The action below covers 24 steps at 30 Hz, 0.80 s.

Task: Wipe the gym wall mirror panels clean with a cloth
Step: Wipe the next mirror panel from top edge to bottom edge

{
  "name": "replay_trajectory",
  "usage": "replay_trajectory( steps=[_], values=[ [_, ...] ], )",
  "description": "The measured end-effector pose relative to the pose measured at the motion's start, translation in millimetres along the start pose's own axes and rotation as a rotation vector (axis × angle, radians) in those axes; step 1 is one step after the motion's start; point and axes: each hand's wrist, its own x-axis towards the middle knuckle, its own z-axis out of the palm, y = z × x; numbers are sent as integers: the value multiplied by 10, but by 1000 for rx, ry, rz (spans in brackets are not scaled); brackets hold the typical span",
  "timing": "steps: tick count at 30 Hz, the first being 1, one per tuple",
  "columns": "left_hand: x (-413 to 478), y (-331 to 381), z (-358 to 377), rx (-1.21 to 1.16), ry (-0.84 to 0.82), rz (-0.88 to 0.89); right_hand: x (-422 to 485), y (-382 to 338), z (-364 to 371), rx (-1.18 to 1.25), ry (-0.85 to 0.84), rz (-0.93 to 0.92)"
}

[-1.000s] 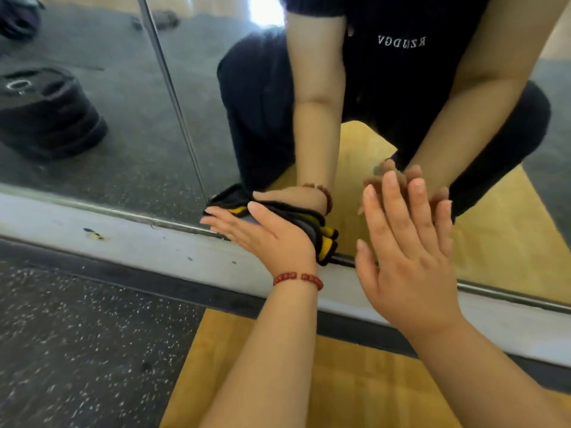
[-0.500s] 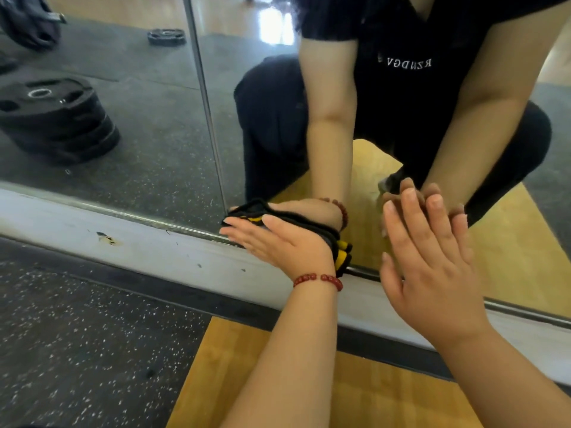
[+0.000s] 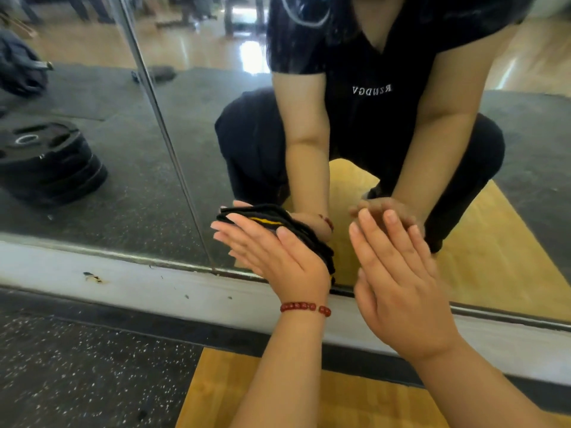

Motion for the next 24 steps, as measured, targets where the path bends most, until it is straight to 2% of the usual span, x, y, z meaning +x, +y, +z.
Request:
replay_trajectory(
  steps=[3, 6, 10, 14, 18, 24],
  values=[
    [102, 288, 20, 82, -43, 217, 275, 22, -222, -5, 164, 67],
    [409, 776, -11, 179, -62, 450, 584, 156, -461, 45, 259, 106],
    [788, 1226, -102, 361, -67, 790, 781, 194, -605, 102, 278, 133],
    [1012, 1372, -198, 477, -100, 1015, 911, 208, -723, 118, 311, 182],
    [1274, 1676, -293, 497, -78, 1076, 1068, 298, -884, 84, 332, 200],
    [1684, 2493, -281, 392, 88, 954, 1485, 733, -1242, -81, 459, 134]
  ],
)
